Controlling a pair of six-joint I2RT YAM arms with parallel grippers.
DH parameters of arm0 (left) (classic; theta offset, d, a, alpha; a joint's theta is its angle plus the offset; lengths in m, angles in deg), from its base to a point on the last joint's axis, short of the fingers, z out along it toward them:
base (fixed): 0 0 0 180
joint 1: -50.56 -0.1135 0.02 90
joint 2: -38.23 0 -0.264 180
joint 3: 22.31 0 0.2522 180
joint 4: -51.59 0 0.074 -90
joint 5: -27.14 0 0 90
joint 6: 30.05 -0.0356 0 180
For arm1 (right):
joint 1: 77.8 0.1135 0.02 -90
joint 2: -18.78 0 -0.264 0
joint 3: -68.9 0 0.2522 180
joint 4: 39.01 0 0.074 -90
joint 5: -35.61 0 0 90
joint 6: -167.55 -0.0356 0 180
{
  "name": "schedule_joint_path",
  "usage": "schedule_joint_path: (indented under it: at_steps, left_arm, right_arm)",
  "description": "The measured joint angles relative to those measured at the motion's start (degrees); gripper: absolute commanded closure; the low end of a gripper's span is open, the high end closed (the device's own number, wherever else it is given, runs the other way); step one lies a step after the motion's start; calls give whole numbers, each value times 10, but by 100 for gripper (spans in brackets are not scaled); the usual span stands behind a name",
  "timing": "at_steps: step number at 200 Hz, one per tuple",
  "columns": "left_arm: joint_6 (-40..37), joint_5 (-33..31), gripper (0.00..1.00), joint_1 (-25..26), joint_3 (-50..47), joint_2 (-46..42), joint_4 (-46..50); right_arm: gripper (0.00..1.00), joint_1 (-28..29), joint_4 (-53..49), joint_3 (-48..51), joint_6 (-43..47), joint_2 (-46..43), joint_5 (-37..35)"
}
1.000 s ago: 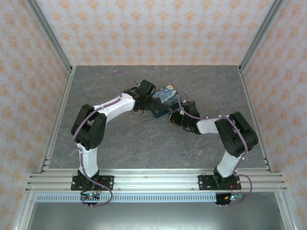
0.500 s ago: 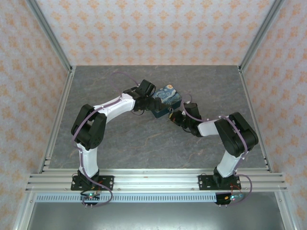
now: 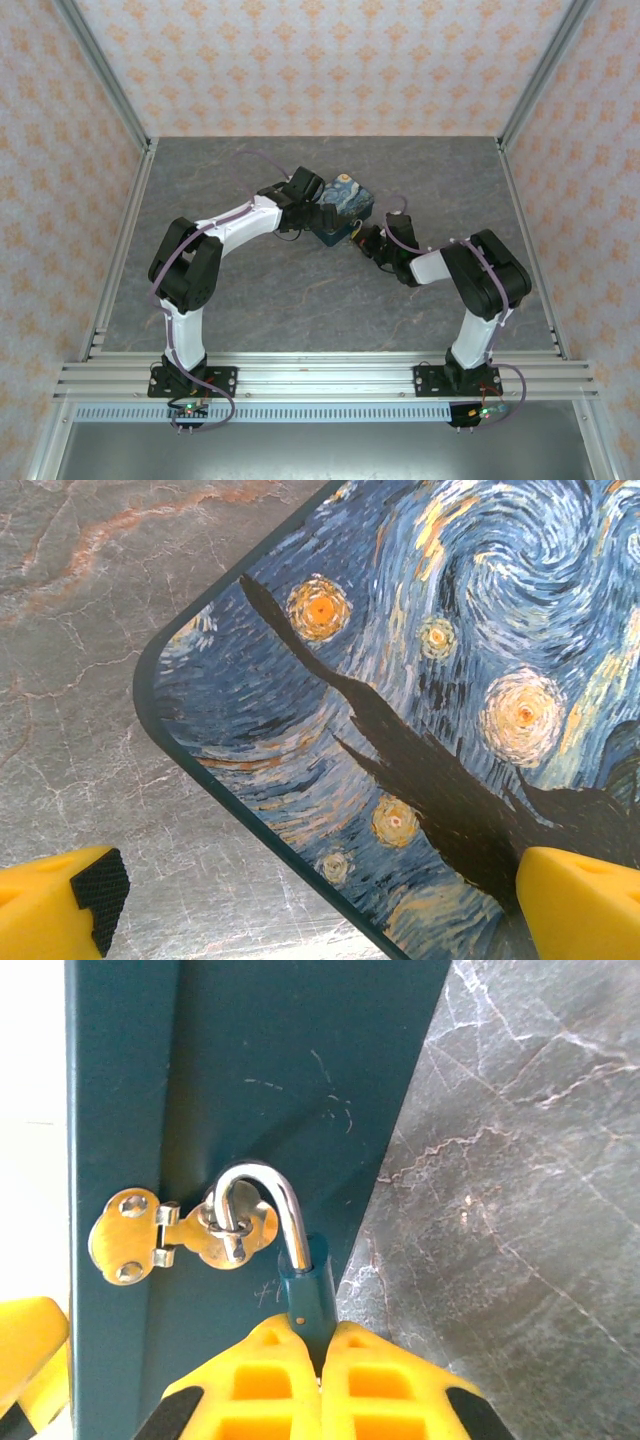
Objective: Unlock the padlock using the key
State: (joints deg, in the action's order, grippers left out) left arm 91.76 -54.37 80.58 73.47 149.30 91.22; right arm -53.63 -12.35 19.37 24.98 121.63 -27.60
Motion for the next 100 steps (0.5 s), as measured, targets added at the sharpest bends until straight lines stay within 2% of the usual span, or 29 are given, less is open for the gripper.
schedule_joint_path:
  at_steps: [100]
  left_arm:
    - [0,0,0,0,-4,0,-12]
  right_arm:
    - [100,-11,23,-8,-41,9,-19]
